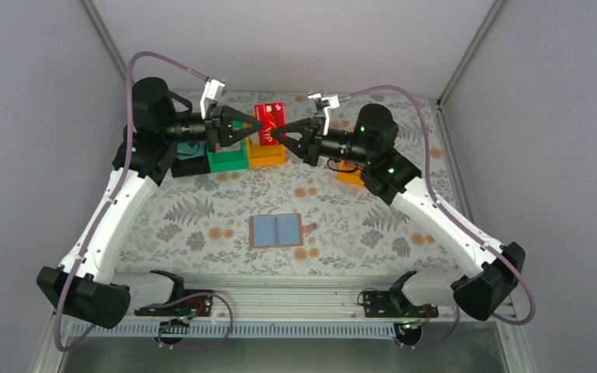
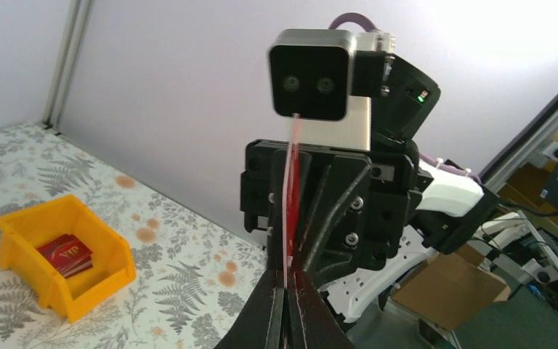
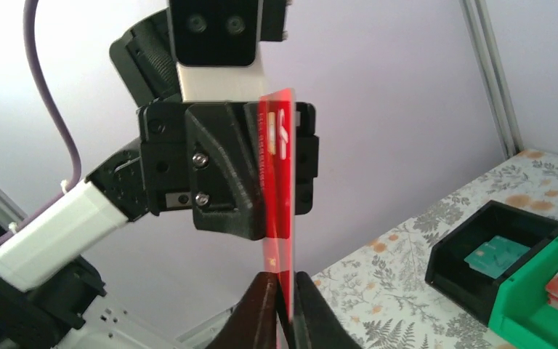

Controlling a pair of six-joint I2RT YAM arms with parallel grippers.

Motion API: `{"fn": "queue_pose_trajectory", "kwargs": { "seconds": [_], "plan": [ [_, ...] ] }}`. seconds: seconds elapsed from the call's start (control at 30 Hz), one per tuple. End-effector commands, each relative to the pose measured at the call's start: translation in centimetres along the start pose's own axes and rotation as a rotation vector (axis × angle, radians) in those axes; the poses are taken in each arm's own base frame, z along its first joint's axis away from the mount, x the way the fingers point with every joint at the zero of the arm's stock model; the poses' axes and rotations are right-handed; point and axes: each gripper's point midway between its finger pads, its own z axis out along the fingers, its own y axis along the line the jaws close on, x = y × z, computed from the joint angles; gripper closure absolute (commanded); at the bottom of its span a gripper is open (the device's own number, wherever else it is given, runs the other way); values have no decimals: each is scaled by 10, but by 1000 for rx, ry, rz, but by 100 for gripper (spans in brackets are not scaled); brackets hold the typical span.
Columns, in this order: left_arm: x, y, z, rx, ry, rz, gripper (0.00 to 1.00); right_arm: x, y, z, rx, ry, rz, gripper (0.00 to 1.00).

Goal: Take the credit cards out of the card holder

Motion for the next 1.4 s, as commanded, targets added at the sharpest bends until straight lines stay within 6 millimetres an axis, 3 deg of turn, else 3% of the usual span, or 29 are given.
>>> {"fn": "queue_pose_trajectory", "kwargs": {
  "seconds": [0.0, 0.1, 0.13, 0.17, 0.2, 0.27, 0.37, 0.5, 0.6, 0.8, 0.97, 1.07, 1.27, 1.3, 1.33, 1.37],
  "plan": [
    [0, -4, 2, 11, 8, 19, 98, -4, 17, -3, -28, 18, -51, 96],
    [10, 3, 2, -13, 26, 12, 96, -1, 16, -12, 32, 50, -97, 96],
    [15, 6, 1, -34, 38, 25, 83, 3, 14, -15, 56, 86, -119, 96],
    [19, 11, -1, -66, 49, 46, 59, 14, 9, -18, 82, 151, -124, 96],
    [22, 14, -3, -93, 63, 91, 44, 28, -1, -17, 116, 233, -112, 96],
    [30, 13, -7, -94, 112, 242, 40, 64, -19, -25, 195, 422, -57, 96],
    [52, 8, -11, -50, 234, 423, 41, 106, -21, -43, 219, 579, -16, 96],
    [72, 18, -16, -54, 364, 467, 41, 108, -3, -50, 183, 592, -48, 96],
    [74, 27, -13, -62, 388, 444, 41, 111, -1, -45, 188, 617, -64, 96],
    [91, -5, 1, 101, 414, 452, 44, 113, -3, -36, 204, 637, -91, 96],
    [98, -1, 11, 88, 436, 418, 69, 112, 5, -28, 165, 639, -115, 96],
    [99, -6, 13, 102, 439, 426, 96, 106, 8, -27, 159, 622, -135, 96],
    [91, -22, 12, 135, 399, 433, 98, 84, 16, -31, 180, 520, -197, 96],
    [85, -25, 13, 142, 378, 429, 98, 77, 15, -35, 209, 488, -212, 94],
    [77, -28, 12, 143, 350, 411, 98, 71, 11, -38, 249, 456, -223, 81],
    [67, -30, 11, 143, 318, 394, 98, 61, 6, -43, 302, 403, -234, 61]
  ]
}}
